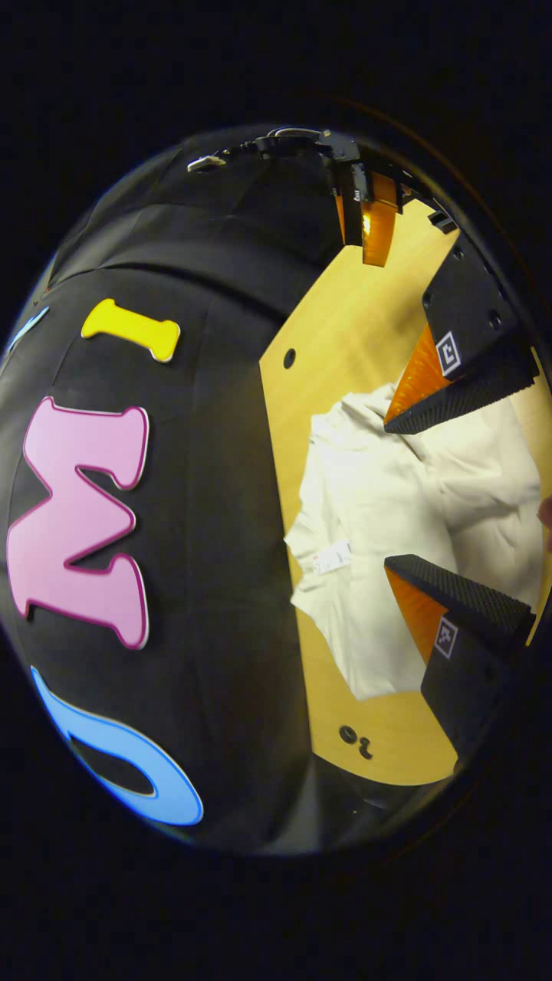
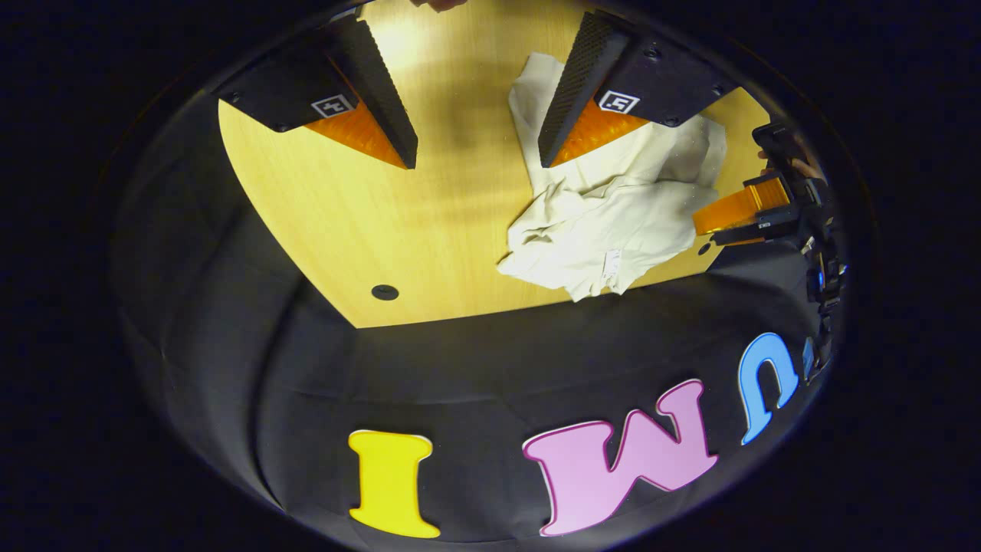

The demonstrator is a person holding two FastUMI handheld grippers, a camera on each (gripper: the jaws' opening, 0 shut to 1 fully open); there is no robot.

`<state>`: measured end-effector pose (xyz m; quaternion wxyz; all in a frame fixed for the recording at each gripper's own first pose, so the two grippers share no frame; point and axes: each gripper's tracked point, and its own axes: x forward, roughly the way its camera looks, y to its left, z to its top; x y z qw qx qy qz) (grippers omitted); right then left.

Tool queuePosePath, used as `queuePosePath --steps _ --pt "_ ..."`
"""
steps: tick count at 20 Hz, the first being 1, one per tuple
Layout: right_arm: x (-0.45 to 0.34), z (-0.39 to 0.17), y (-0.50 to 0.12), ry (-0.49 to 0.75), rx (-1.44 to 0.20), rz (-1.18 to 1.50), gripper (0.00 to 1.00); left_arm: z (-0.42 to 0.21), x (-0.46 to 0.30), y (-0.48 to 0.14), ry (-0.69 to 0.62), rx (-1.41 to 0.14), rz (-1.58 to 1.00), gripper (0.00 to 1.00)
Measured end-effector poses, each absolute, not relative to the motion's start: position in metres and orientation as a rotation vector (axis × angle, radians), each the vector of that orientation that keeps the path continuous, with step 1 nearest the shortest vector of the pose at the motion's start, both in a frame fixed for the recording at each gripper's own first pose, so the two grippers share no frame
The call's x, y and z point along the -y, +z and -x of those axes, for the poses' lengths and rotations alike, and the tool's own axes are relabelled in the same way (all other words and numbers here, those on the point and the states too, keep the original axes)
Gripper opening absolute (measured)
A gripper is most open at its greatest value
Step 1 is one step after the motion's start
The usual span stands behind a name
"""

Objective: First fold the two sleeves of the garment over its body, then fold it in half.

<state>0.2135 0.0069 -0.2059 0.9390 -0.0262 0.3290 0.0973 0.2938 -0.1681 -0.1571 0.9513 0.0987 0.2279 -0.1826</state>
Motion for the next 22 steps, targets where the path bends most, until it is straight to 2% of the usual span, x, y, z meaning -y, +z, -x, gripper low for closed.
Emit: queuePosePath --steps 5,11,20,21,22 --pt "-0.044 -0.198 -0.238 0.249 -0.749 0.07 0.98 -0.249 0.072 -0.205 -0.216 -0.58 -0.178 0.98" --pt "-0.055 -0.175 -0.277 0.227 -0.831 0.066 0.99 -0.218 -0.016 -0.259 -0.055 -0.69 -0.11 0.98" --pt "-0.063 -0.154 -0.341 0.154 -0.957 0.057 0.99 -0.206 -0.046 -0.312 -0.043 -0.765 -0.131 0.99" --pt "-0.062 -0.151 -0.347 0.141 -0.974 0.052 0.99 -0.206 -0.045 -0.313 -0.05 -0.767 -0.131 0.94" --pt "-0.061 -0.145 -0.351 0.128 -0.995 0.052 0.99 -0.203 -0.044 -0.314 -0.052 -0.773 -0.124 0.98"
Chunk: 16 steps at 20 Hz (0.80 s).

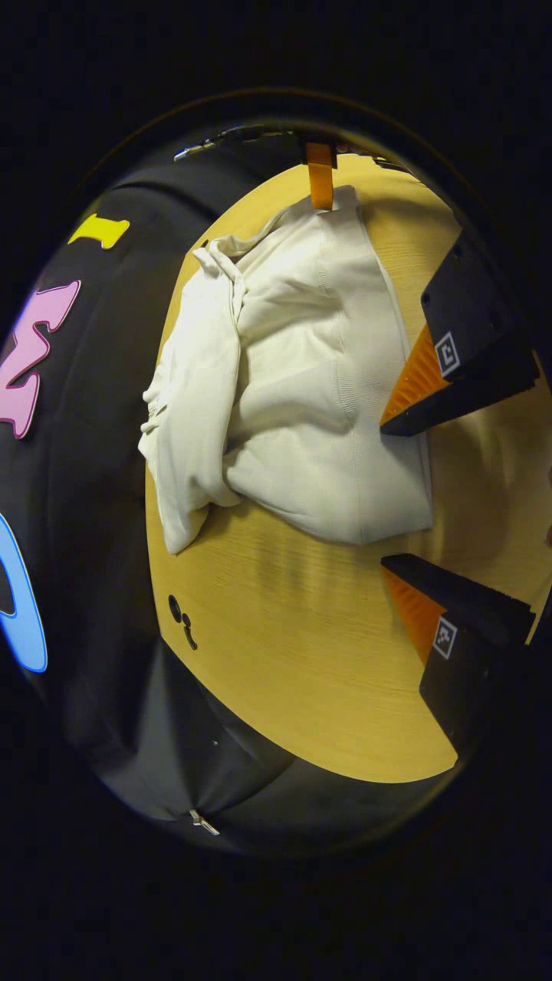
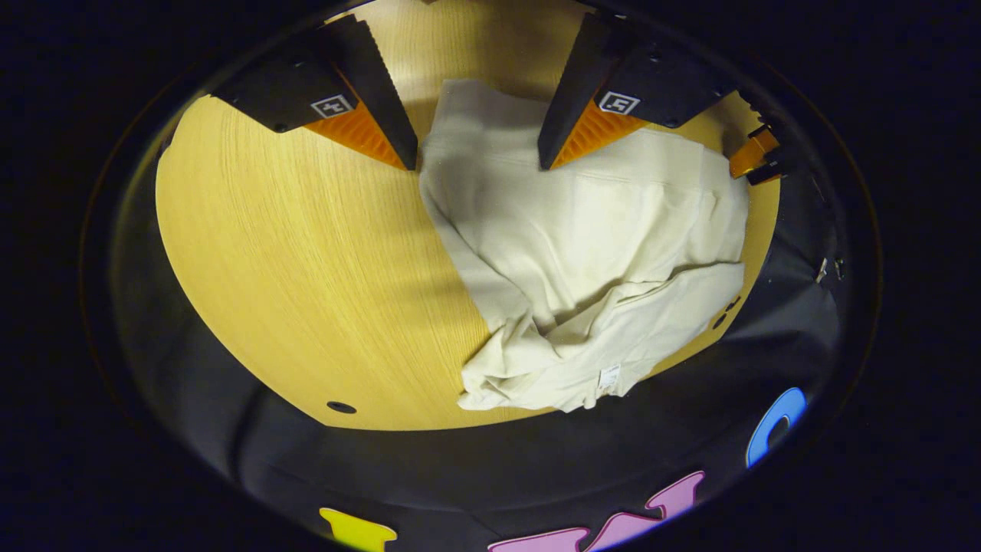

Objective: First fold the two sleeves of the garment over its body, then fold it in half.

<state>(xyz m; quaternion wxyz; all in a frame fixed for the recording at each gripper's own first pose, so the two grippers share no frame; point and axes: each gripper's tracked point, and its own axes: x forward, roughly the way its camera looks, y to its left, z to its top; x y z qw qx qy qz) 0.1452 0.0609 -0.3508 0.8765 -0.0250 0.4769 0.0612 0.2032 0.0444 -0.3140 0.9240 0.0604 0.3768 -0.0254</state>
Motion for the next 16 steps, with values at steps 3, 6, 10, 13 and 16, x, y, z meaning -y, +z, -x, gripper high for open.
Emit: queuePosePath --steps 3,6,10,13,16 --pt "-0.063 -0.146 -0.352 0.114 -0.962 0.105 0.96 -0.202 -0.043 -0.316 -0.055 -0.777 -0.116 0.96" --pt "-0.068 -0.139 -0.356 0.108 -0.983 0.116 0.73 -0.202 -0.032 -0.317 -0.08 -0.782 -0.122 0.72" --pt "-0.077 -0.135 -0.355 0.115 -1.017 0.068 0.31 -0.199 -0.016 -0.318 -0.063 -0.752 -0.116 0.23" --pt "-0.08 -0.137 -0.358 0.163 -1.039 0.012 0.12 -0.2 -0.014 -0.317 -0.045 -0.722 -0.167 0.13" --pt "-0.079 -0.138 -0.357 0.168 -1.091 -0.068 0.07 -0.198 -0.009 -0.317 -0.085 -0.751 -0.117 0.07"
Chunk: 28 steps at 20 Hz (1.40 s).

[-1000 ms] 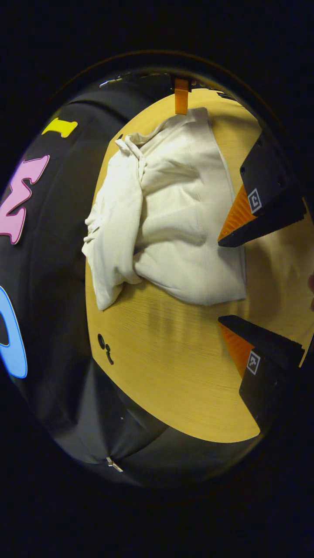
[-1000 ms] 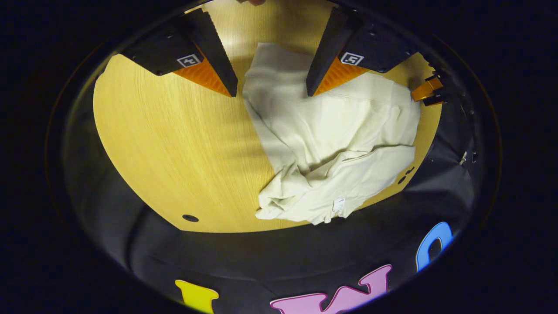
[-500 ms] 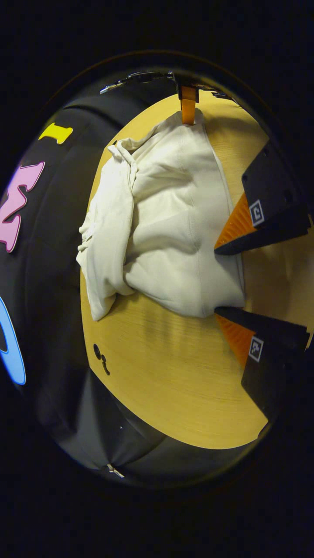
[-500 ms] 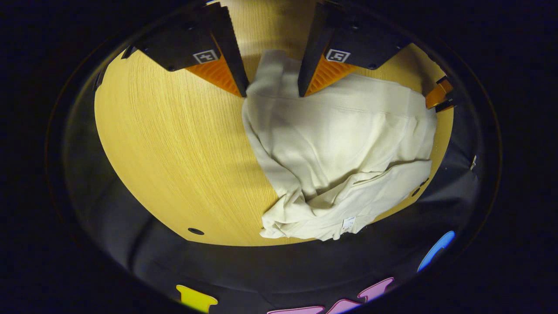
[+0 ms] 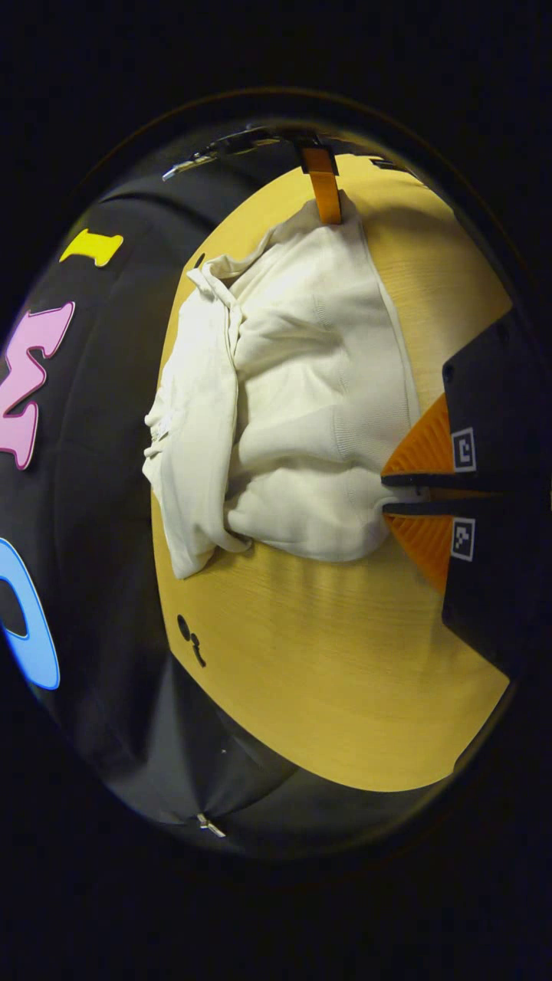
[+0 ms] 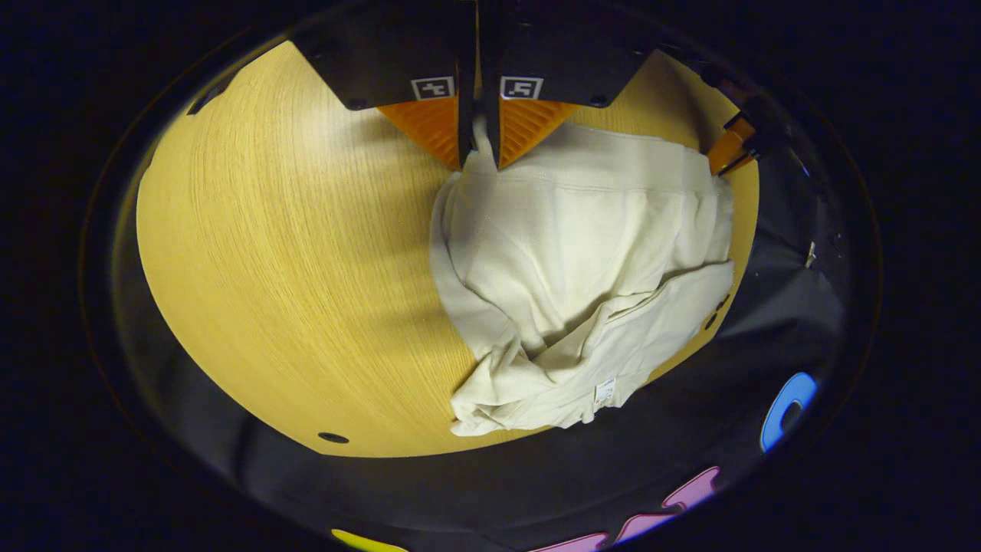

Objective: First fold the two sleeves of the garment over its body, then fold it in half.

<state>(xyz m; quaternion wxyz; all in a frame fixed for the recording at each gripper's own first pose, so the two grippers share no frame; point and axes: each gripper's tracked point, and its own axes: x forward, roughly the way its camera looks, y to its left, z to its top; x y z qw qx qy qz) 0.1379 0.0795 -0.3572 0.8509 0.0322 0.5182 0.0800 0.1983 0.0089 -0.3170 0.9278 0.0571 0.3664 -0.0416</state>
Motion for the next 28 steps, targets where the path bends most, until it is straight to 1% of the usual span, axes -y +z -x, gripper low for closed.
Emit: queuePosePath --steps 3,7,12,14,18,23,28 --pt "-0.08 -0.139 -0.354 0.168 -1.11 -0.098 0.07 -0.196 -0.008 -0.312 -0.094 -0.773 -0.064 0.07" --pt "-0.078 -0.146 -0.341 0.199 -1.088 -0.081 0.07 -0.197 -0.008 -0.298 -0.094 -0.777 -0.05 0.07" --pt "-0.096 -0.164 -0.297 0.254 -1.036 -0.114 0.07 -0.201 0.002 -0.253 -0.127 -0.744 -0.017 0.07" --pt "-0.106 -0.176 -0.28 0.285 -1.008 -0.086 0.07 -0.206 0.004 -0.24 -0.14 -0.759 -0.031 0.07" --pt "-0.136 -0.204 -0.25 0.352 -0.961 -0.074 0.07 -0.231 0.02 -0.199 -0.186 -0.714 -0.026 0.07" --pt "-0.17 -0.259 -0.209 0.408 -0.866 -0.056 0.07 -0.275 0.035 -0.142 -0.19 -0.646 -0.037 0.07" --pt "-0.198 -0.316 -0.173 0.431 -0.781 -0.074 0.07 -0.326 0.041 -0.097 -0.205 -0.59 -0.04 0.06"
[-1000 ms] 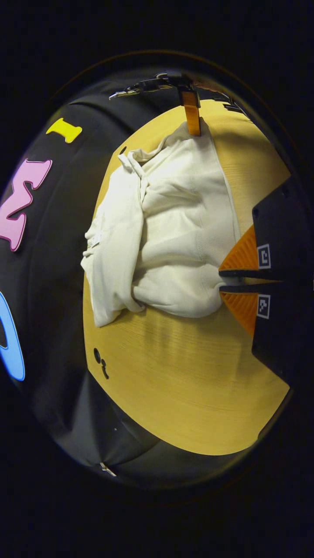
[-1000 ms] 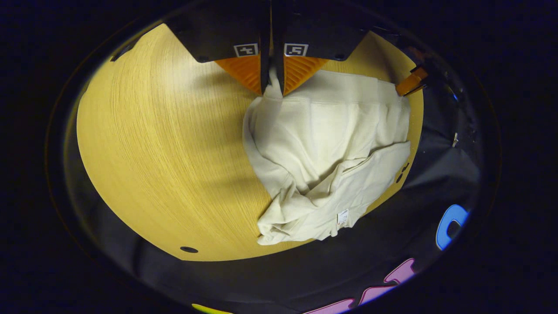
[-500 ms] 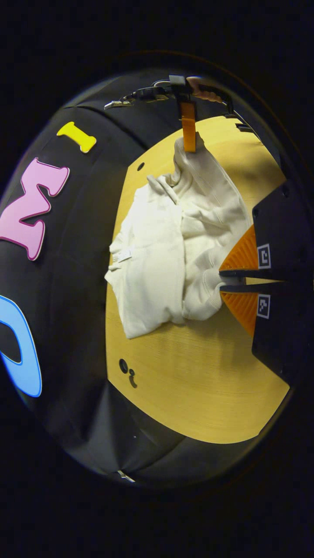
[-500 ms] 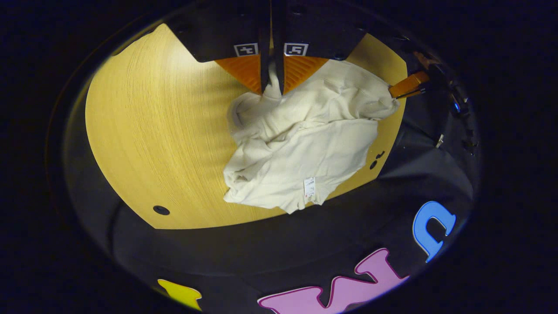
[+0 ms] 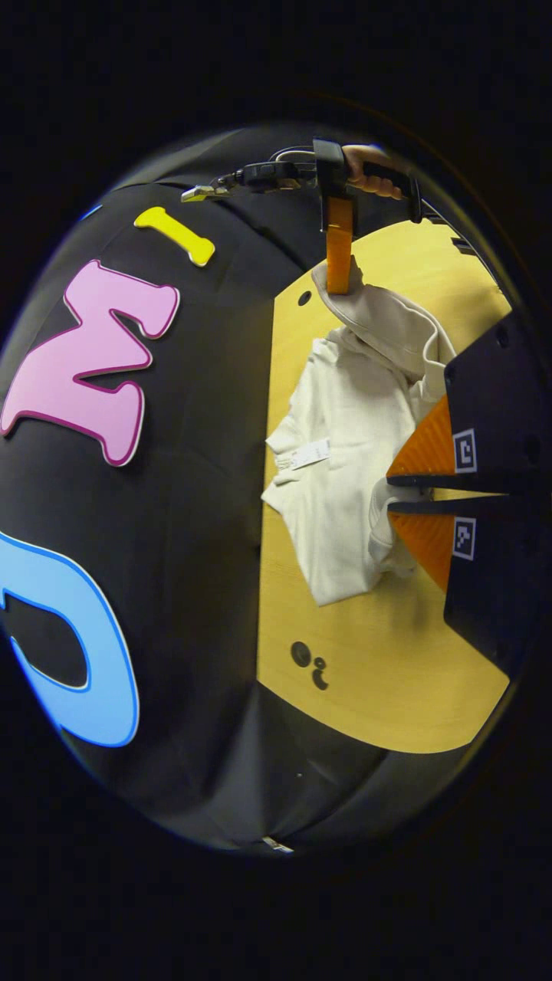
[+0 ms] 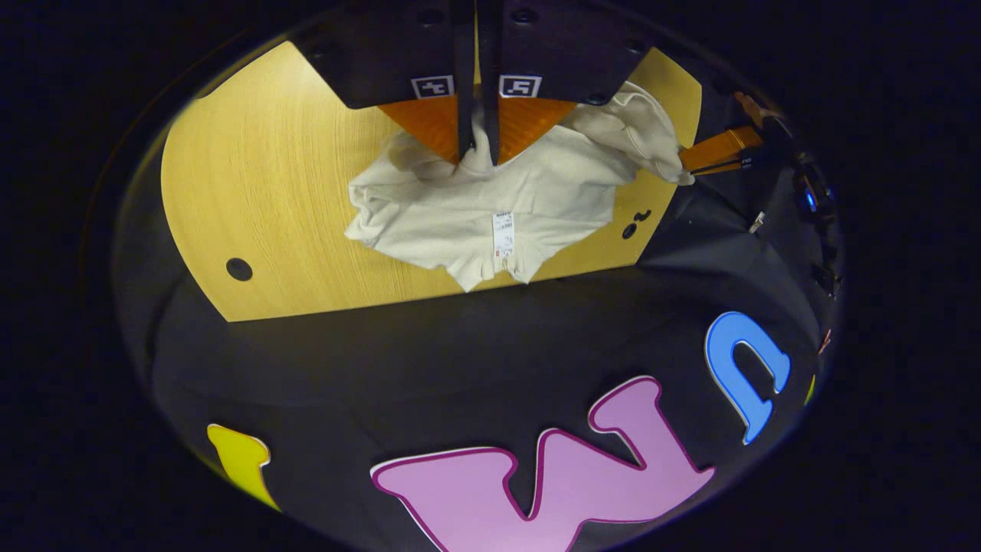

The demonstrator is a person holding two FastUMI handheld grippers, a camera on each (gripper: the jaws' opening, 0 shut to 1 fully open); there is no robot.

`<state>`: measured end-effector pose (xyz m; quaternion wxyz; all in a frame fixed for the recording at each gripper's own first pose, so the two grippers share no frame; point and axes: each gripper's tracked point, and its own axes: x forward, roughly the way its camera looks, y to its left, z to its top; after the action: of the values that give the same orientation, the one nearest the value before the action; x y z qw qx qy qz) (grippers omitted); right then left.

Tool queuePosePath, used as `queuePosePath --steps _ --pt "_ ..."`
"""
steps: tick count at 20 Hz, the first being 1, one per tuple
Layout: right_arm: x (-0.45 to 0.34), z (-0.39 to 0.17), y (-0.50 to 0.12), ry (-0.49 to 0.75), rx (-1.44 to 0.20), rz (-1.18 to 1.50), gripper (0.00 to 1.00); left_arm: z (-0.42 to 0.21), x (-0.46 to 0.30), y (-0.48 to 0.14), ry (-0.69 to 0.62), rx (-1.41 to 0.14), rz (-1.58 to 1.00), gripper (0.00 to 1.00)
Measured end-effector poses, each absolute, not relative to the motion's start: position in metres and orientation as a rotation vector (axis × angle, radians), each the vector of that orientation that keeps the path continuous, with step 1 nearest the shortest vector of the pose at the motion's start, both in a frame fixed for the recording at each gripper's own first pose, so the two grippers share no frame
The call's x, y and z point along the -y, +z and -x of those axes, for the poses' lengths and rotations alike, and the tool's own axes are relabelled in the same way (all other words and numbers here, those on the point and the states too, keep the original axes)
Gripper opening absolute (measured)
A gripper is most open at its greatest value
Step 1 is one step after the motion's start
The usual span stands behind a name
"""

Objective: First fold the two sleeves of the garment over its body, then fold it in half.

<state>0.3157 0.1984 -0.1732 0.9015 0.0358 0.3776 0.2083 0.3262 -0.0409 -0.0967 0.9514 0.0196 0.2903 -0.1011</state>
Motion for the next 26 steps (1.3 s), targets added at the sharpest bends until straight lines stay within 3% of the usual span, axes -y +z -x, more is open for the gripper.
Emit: queuePosePath --steps 5,11,19,22,23,24,25,26 --pt "-0.219 -0.38 -0.15 0.408 -0.685 -0.09 0.06 -0.398 0.035 -0.066 -0.211 -0.541 -0.035 0.06" --pt "-0.223 -0.459 -0.154 0.3 -0.613 -0.178 0.06 -0.481 0.018 -0.088 -0.189 -0.512 -0.014 0.06" --pt "-0.206 -0.521 -0.254 0.127 -0.688 -0.19 0.06 -0.566 -0.028 -0.161 -0.114 -0.509 -0.092 0.11" --pt "-0.205 -0.527 -0.275 0.108 -0.709 -0.177 0.12 -0.572 -0.031 -0.175 -0.113 -0.524 -0.096 0.17" --pt "-0.206 -0.525 -0.277 0.111 -0.717 -0.18 0.18 -0.571 -0.032 -0.178 -0.107 -0.533 -0.093 0.19" --pt "-0.206 -0.525 -0.276 0.115 -0.717 -0.177 0.22 -0.569 -0.033 -0.177 -0.099 -0.533 -0.089 0.33" --pt "-0.204 -0.521 -0.276 0.119 -0.712 -0.163 0.13 -0.568 -0.03 -0.172 -0.102 -0.522 -0.072 0.34" --pt "-0.199 -0.518 -0.273 0.115 -0.702 -0.138 0.3 -0.567 -0.028 -0.167 -0.098 -0.504 -0.055 0.46"
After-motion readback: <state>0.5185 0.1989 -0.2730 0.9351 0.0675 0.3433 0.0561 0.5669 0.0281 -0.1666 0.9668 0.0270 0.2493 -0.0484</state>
